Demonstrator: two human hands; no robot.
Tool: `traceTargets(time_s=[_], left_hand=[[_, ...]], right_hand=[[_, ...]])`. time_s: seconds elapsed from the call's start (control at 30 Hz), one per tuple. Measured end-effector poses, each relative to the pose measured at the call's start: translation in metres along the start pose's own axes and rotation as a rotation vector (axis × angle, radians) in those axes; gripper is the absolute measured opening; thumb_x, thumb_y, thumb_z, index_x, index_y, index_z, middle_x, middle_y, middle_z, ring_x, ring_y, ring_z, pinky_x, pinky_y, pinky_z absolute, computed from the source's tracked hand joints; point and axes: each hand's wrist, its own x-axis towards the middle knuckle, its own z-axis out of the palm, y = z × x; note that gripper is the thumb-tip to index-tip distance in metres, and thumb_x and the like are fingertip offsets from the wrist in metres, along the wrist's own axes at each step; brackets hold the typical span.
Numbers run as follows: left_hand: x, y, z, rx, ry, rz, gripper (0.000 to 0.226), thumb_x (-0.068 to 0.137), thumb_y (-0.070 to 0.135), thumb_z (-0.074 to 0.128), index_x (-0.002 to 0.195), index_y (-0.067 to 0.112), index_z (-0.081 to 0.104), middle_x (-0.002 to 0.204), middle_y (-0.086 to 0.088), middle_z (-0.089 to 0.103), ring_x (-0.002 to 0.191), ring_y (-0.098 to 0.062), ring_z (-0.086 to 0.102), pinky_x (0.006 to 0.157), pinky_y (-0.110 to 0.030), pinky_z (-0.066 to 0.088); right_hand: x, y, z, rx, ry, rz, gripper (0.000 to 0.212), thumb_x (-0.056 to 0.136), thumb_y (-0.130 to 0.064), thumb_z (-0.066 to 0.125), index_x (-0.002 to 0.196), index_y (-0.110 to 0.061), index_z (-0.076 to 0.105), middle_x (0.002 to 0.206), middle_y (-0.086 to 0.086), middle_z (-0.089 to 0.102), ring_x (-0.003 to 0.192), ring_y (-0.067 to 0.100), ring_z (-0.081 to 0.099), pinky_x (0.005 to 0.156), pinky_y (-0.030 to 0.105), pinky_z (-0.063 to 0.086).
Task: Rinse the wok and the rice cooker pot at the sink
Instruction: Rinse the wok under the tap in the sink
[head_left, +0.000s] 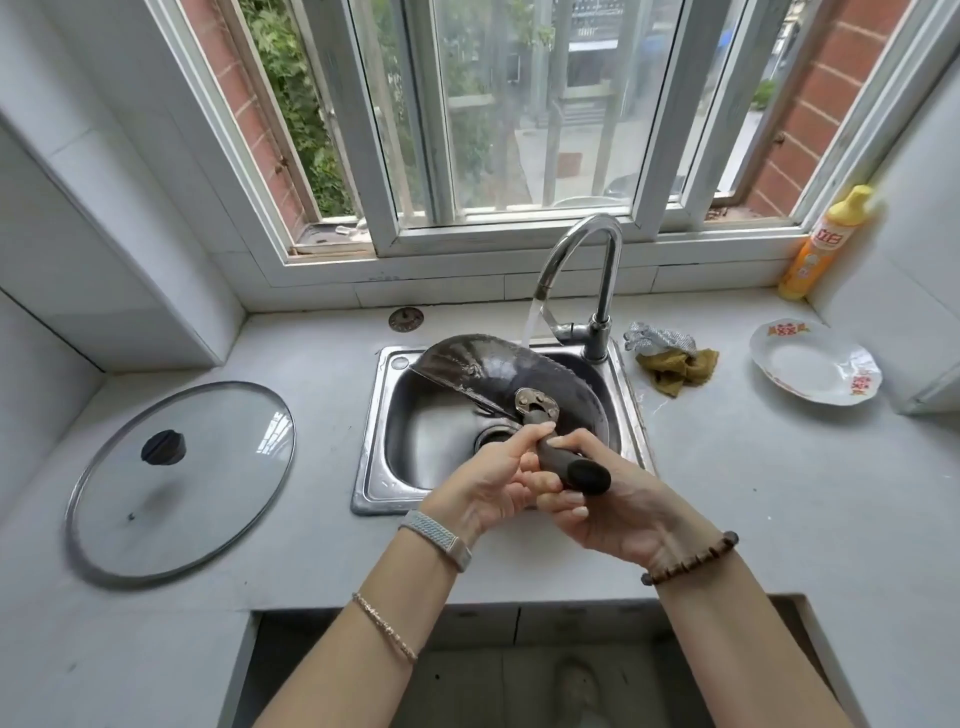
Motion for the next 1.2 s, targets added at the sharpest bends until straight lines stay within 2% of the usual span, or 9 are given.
traceTargets(time_s=[0.17,0.3,0.47,0.63,0.73,0.87,0.97,1.1,1.2], left_hand=[[-0.010,-0.021,-0.018,0.032,-0.011,-0.003,0.041,0.091,0.038,0.063,0.107,0.000,0.059,0.070,-0.006,0.048,0.038,-0.009,0.054,0.045,-0.021,0.053],[-0.020,-0.035,-0.028,0.080,-0.038,-0.035,0.037,0.094,0.039,0.058,0.091,0.003,0.063,0.058,-0.001,0.058,0.036,-0.007,0.052,0.043,-0.016,0.048],[-0.021,-0.053,-0.040,0.114,-0.024,-0.009,0.056,0.095,0.040,0.057,0.121,-0.010,0.060,0.069,-0.004,0.046,0.038,-0.006,0.050,0.045,-0.016,0.046],[-0.026,-0.062,-0.044,0.075,-0.020,0.018,0.054,0.097,0.039,0.053,0.124,-0.008,0.060,0.057,-0.002,0.039,0.036,-0.008,0.046,0.043,-0.017,0.043],[-0.030,-0.060,-0.043,0.046,-0.013,0.042,0.051,0.097,0.038,0.053,0.123,-0.006,0.061,0.072,-0.010,0.043,0.038,-0.007,0.046,0.040,-0.017,0.042],[-0.035,-0.056,-0.044,0.006,-0.017,0.109,0.052,0.094,0.041,0.058,0.118,-0.005,0.064,0.102,-0.021,0.049,0.068,-0.018,0.052,0.057,-0.022,0.050],[-0.035,-0.051,-0.042,-0.050,-0.063,0.156,0.046,0.095,0.038,0.058,0.108,-0.006,0.066,0.083,-0.014,0.052,0.063,-0.017,0.051,0.054,-0.023,0.051],[-0.034,-0.041,-0.037,-0.132,-0.059,0.174,0.037,0.097,0.032,0.054,0.068,0.013,0.068,0.050,0.000,0.042,0.038,-0.009,0.044,0.038,-0.019,0.040],[-0.037,-0.029,-0.029,-0.167,0.007,0.163,0.032,0.095,0.036,0.053,0.072,0.015,0.056,0.042,0.001,0.036,0.029,-0.009,0.036,0.030,-0.016,0.032]], right_hand=[[0.001,0.032,-0.001,-0.065,0.033,-0.023,0.020,0.086,-0.027,0.050,0.093,-0.009,0.049,0.061,0.004,0.050,0.041,0.008,0.043,0.035,0.016,0.039],[0.002,0.059,-0.004,-0.062,0.042,-0.043,0.022,0.086,-0.028,0.051,0.093,-0.008,0.052,0.062,0.004,0.050,0.042,0.009,0.044,0.037,0.018,0.041],[0.004,0.082,-0.001,-0.077,0.100,-0.064,0.019,0.091,-0.027,0.047,0.090,-0.008,0.050,0.060,0.004,0.049,0.042,0.009,0.043,0.037,0.017,0.040],[0.006,0.093,0.002,-0.020,0.123,-0.058,0.020,0.089,-0.029,0.053,0.090,-0.009,0.052,0.062,0.003,0.050,0.045,0.009,0.047,0.040,0.017,0.044],[0.006,0.093,0.005,0.045,0.131,-0.058,0.020,0.093,-0.028,0.051,0.089,-0.009,0.053,0.063,0.003,0.052,0.047,0.008,0.050,0.042,0.016,0.048],[0.003,0.080,0.014,-0.022,0.131,-0.070,0.022,0.095,-0.026,0.048,0.084,-0.008,0.053,0.061,0.003,0.052,0.044,0.009,0.049,0.040,0.016,0.046],[0.001,0.068,0.020,-0.110,0.144,-0.095,0.024,0.096,-0.024,0.047,0.080,-0.008,0.054,0.059,0.003,0.054,0.042,0.009,0.049,0.037,0.016,0.043],[0.004,0.054,0.027,-0.214,0.148,-0.136,0.029,0.097,-0.030,0.047,0.080,-0.008,0.054,0.059,0.005,0.053,0.043,0.010,0.047,0.039,0.016,0.043],[0.011,0.046,0.034,-0.172,0.136,-0.154,0.035,0.097,-0.036,0.042,0.079,-0.008,0.054,0.057,0.004,0.052,0.041,0.011,0.046,0.039,0.017,0.042]])
